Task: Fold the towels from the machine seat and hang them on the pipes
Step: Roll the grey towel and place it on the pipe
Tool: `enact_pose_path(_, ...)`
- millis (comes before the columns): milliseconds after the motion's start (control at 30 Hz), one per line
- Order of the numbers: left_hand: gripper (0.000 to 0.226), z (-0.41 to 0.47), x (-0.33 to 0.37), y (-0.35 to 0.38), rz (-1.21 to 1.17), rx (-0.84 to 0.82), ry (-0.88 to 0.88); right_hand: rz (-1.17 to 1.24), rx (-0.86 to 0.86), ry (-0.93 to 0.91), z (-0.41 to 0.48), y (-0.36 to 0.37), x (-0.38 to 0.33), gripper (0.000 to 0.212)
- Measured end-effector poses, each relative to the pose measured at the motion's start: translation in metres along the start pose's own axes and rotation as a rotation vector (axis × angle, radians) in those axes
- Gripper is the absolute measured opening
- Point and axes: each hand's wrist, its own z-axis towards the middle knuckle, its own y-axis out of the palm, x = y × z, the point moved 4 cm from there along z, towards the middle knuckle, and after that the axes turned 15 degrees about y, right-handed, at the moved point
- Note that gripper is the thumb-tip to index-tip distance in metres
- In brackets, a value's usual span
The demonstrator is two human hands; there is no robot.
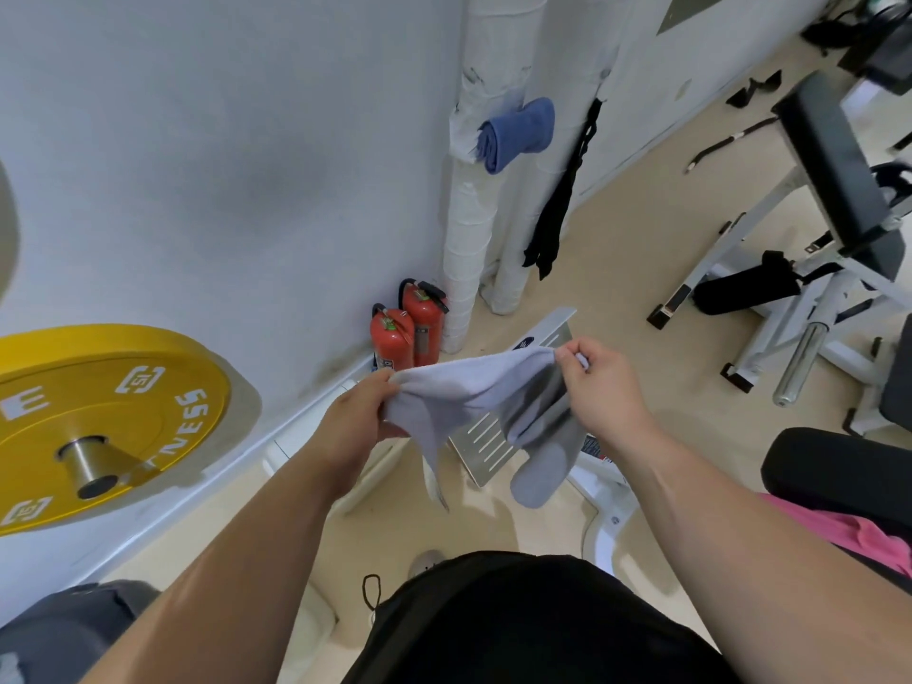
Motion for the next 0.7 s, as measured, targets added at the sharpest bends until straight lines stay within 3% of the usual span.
enact_pose_path(133, 0.040, -0.001, 0.011, 0.028, 0.101, -0.004, 0.081, 0.012, -0.105, 0.091, -0.011, 0.015, -0.004, 0.013)
enact_pose_path(267, 0.018, -0.004, 0.009, 0.054, 0.205, 0.012, 0.086, 0.212, -0.227, 0.177, -0.032, 0.037, -0.019, 0.016)
enact_pose_path(433, 0.004, -0.009, 0.014, 0.075, 0.143, 0.135, 0.133, 0.428, -0.416, 0.270, -0.045, 0.047, -0.034, 0.013)
enact_pose_path(567, 0.014, -0.004, 0.023, 0.076, 0.114, 0.274, 0.169, 0.595, -0.591, 0.338, -0.029, 0.041, -0.035, 0.039)
enact_pose_path(700, 0.014, 0.009, 0.040, 0.089, 0.070, 0.323, 0.235, 0.536, -0.809, 0.152, -0.011, 0.025, -0.039, 0.053)
